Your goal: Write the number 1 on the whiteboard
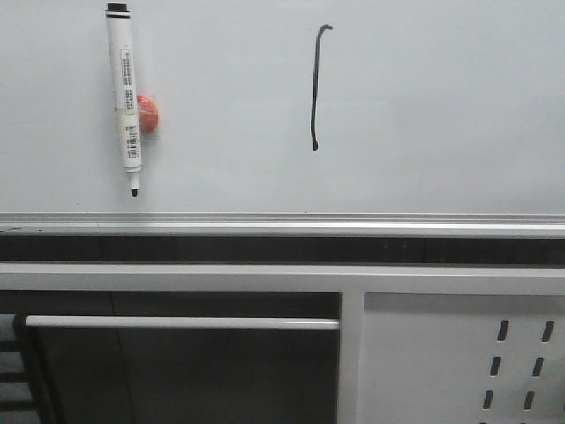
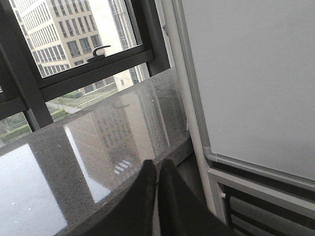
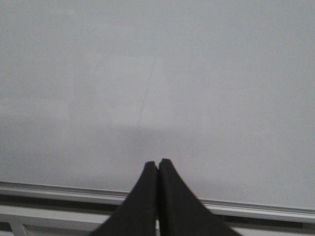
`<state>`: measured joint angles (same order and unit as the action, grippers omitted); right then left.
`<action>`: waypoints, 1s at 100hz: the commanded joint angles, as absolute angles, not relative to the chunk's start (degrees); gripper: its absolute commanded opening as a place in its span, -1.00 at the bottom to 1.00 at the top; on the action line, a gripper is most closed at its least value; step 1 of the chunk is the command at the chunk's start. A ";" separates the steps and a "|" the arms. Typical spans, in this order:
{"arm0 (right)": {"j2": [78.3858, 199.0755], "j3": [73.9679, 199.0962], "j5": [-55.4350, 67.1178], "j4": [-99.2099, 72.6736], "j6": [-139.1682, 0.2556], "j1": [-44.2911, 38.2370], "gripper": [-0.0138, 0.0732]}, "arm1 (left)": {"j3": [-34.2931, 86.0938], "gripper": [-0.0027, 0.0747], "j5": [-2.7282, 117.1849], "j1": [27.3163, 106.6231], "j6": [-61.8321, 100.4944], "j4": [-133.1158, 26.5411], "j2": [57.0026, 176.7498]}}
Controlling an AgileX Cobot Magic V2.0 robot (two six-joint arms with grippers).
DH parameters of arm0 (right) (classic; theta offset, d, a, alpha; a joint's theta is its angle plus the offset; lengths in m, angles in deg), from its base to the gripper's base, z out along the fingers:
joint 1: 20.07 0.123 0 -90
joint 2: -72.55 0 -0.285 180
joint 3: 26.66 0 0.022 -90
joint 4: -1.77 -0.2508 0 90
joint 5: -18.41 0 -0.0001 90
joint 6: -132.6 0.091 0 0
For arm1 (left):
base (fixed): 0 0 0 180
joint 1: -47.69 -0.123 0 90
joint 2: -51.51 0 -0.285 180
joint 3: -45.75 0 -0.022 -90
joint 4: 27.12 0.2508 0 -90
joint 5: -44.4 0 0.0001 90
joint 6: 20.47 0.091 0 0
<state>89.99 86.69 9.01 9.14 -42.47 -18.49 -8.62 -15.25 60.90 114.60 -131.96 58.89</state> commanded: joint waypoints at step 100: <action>78.72 73.78 0.40 8.28 -45.16 -25.58 -0.86 | -7.55 -0.98 -12.29 60.77 114.55 -132.94 57.40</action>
<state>79.84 75.43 -0.43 9.99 -42.68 -25.19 -8.62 -15.25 60.90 114.60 -131.96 58.89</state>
